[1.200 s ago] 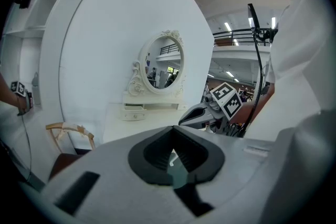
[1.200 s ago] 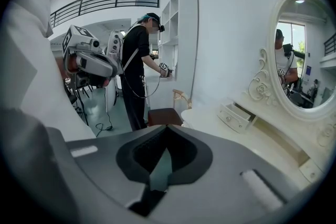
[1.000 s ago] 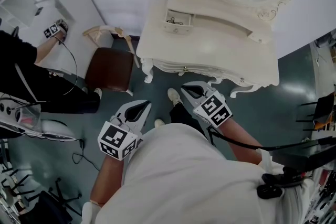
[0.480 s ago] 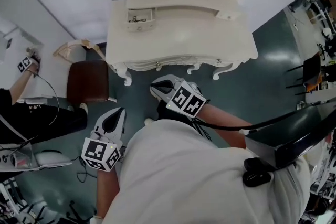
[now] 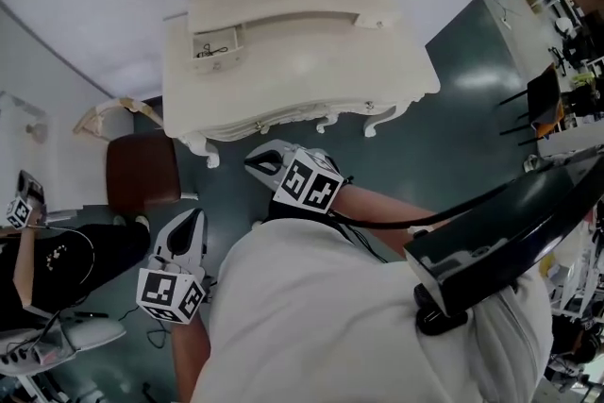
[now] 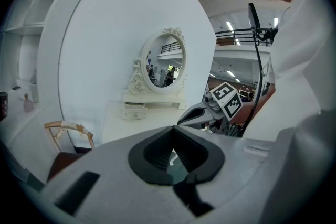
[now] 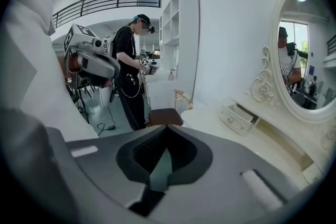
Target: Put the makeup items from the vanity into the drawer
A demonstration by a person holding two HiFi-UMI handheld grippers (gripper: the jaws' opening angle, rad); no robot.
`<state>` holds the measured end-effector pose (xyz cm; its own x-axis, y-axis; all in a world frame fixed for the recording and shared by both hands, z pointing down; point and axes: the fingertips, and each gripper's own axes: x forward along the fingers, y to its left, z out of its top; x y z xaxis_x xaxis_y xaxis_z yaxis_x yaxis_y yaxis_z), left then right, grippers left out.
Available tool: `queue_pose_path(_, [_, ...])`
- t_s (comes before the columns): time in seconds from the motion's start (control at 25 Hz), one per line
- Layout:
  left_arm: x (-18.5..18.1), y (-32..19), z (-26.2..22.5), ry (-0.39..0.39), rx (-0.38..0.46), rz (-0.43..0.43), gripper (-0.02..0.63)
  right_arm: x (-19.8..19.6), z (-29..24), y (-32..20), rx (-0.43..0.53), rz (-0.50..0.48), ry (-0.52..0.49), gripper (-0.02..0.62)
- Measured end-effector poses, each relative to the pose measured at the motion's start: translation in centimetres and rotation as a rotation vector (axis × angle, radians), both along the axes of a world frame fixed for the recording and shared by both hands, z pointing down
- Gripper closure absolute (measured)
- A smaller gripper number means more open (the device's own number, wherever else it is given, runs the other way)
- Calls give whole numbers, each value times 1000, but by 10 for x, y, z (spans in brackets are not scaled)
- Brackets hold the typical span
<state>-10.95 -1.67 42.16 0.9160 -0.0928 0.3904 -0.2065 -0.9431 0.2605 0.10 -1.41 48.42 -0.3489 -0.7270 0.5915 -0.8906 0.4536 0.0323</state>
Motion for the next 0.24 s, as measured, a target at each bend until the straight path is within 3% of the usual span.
queue_pose_path(0.24, [12,-13,-1,-1,-2,12,604,11,-3,-11,6,10,-1,595])
